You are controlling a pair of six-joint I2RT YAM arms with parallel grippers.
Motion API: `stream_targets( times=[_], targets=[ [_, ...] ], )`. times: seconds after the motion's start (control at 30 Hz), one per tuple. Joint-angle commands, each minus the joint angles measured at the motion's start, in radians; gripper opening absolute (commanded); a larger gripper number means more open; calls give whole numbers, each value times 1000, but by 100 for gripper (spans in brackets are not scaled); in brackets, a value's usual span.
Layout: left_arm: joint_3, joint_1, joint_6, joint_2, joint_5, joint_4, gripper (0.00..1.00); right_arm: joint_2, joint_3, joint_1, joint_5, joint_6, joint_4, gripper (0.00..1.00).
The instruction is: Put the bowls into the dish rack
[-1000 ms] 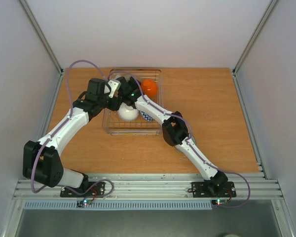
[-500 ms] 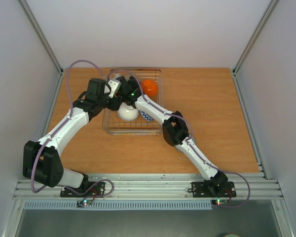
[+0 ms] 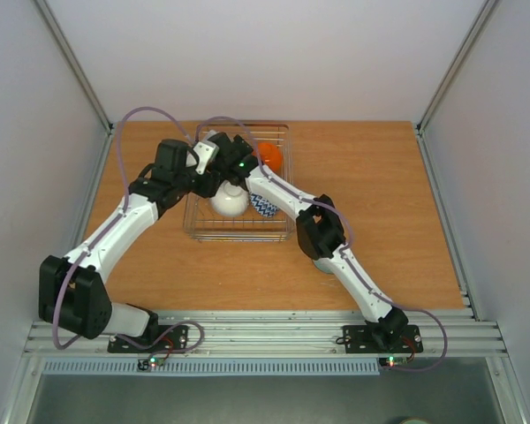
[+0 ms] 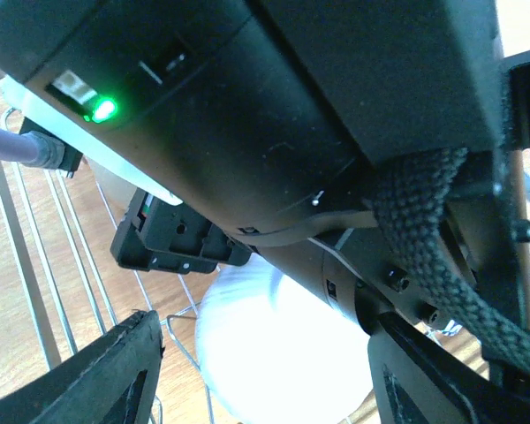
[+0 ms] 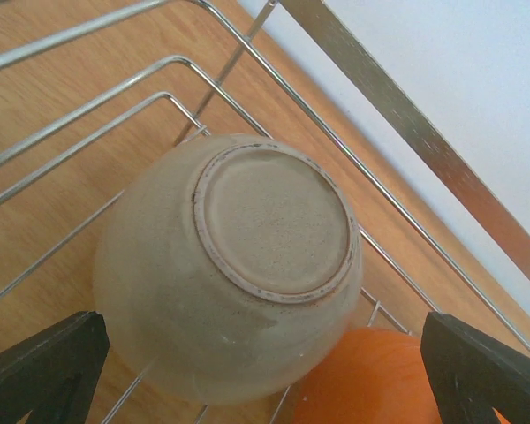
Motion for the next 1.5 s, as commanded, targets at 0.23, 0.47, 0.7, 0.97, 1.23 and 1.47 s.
stream_targets(
  times=[0.23,0.47,0.7,0.97,1.23,1.47],
  targets=[
    [3,-3,12,-4,-18,28,64,-203,-101,31,-62,66,30,98],
    [3,-3,9,8,-3,30,64,-510,-429,-4,-66,173,89,99],
    [10,-4,2,24,19,17,64,-760,-654,-31,-49,290,-60,97],
    [35,-3,4,72,38,-19,64,-1058,-882,-43,1,554,-420,91],
    [43,-4,-2,93,56,-24,64,-1464,-1252,-54,-57,886,-607,83],
    [49,-5,-11,103,71,-32,64,-1653,-1483,-54,-117,1100,-731,78]
  ],
)
